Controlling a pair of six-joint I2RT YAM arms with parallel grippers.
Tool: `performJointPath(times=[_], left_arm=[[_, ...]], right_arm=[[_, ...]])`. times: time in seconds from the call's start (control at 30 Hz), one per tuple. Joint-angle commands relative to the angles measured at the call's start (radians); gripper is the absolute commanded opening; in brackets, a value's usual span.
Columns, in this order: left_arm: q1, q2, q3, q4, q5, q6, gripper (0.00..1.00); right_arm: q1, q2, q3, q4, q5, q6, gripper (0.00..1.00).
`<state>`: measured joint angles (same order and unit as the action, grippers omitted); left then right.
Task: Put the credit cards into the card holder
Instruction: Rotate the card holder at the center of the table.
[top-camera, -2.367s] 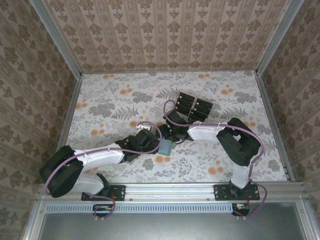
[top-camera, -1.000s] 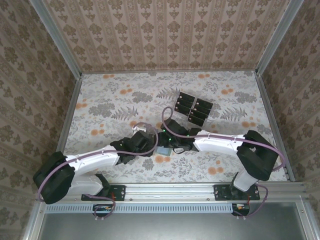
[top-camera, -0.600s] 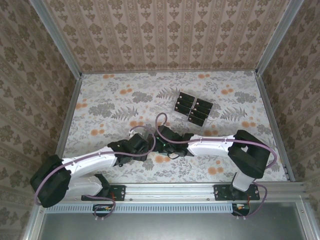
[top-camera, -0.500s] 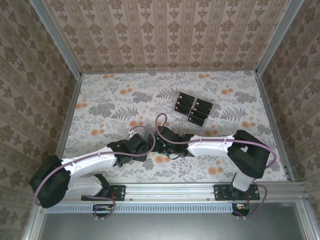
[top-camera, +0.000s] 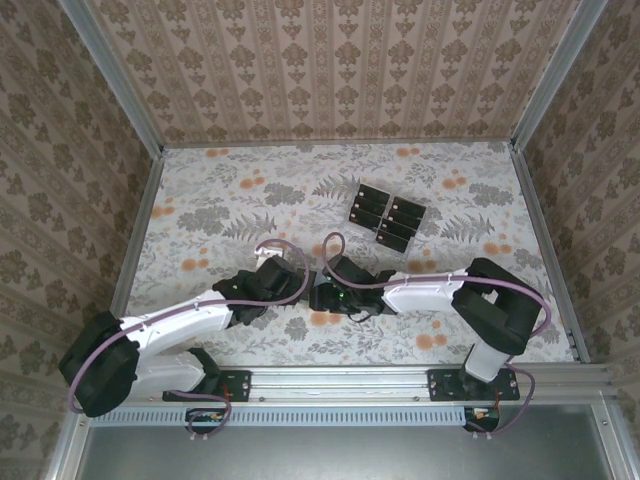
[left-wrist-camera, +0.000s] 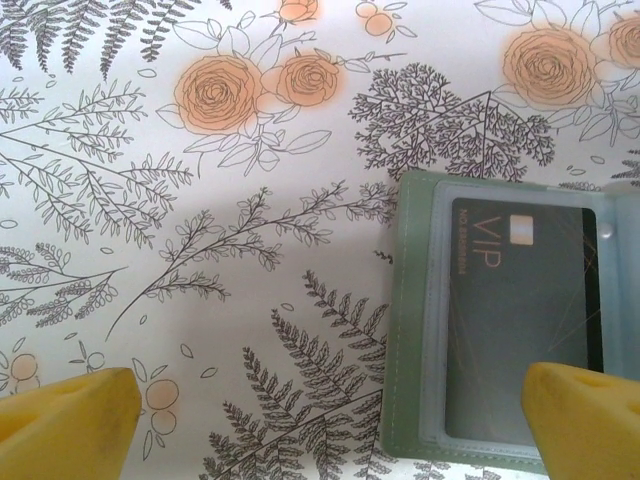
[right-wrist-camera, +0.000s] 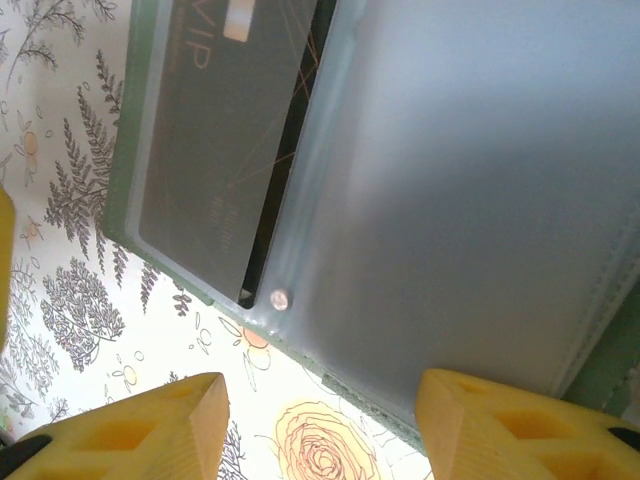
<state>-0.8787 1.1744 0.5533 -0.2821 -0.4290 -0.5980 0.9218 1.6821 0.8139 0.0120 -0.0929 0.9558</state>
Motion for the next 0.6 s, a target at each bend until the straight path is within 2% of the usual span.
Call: performJointPath(times=[0.0,0.37,0.57], left_arm=[[0.004,0.004,0.016,0.018,-0.024,-0.022,1.00],[0.004,-0.009,0.008,0.026,-0.014,-0.021,1.00],[0.004,-0.019,0.008,0.030,-0.011,-0.022,1.00]], right_arm=[[-0.042,0.031,-0.019,-0.142,0.011,-0.050,0.57],[-0.120,0.059,0.058,-0.197,-0.006,-0.164,0.57],[-0.122,-0.051,0.089,-0.229,-0.008,-0.178,0.56]])
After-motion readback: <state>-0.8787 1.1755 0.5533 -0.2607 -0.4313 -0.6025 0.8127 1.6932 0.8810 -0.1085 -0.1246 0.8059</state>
